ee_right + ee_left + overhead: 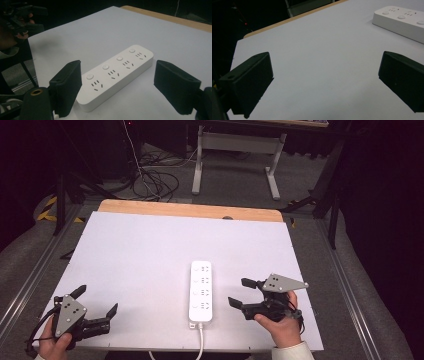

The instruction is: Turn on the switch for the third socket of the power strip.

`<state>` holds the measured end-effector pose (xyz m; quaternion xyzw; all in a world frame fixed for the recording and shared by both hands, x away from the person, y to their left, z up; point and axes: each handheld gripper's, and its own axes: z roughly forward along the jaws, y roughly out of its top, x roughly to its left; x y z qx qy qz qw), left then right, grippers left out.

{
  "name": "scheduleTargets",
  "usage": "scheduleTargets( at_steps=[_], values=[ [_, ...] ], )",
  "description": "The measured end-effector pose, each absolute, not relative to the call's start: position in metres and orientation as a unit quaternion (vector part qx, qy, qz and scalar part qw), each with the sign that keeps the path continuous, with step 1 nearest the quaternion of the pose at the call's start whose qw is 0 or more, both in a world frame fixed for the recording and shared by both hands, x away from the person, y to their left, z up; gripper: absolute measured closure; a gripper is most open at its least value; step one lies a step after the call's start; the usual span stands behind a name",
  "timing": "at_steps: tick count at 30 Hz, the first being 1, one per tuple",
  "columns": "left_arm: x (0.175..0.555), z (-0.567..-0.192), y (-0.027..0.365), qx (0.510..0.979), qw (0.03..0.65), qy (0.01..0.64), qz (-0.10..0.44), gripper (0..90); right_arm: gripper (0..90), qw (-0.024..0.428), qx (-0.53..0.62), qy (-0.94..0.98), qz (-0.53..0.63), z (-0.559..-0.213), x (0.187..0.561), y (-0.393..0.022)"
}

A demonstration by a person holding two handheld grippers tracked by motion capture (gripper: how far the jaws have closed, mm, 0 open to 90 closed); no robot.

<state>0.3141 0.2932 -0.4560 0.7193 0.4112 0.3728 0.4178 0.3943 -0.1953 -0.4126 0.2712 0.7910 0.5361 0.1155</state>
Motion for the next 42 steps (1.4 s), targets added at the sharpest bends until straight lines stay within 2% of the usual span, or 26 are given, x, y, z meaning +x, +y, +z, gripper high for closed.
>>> scheduleTargets(
  at_steps=[6, 20, 30, 42],
  values=[
    [0.314, -0.456, 0.293, 0.721, 0.419, 0.408, 0.372, 0.0, 20.2, 0.158, 0.273, 0.805, 0.502, -0.432, 0.394, -0.204],
    [0.314, -0.456, 0.293, 0.723, 0.42, 0.404, 0.372, 0.0, 19.6, 0.142, 0.317, 0.796, 0.496, -0.472, 0.388, -0.228],
    [0.318, -0.459, 0.294, 0.732, 0.417, 0.41, 0.35, 0.0, 19.5, 0.107, 0.352, 0.797, 0.479, -0.49, 0.386, -0.238],
    [0.319, -0.461, 0.294, 0.728, 0.417, 0.405, 0.364, 0.0, 19.3, 0.143, 0.352, 0.811, 0.445, -0.492, 0.39, -0.236]
  ],
)
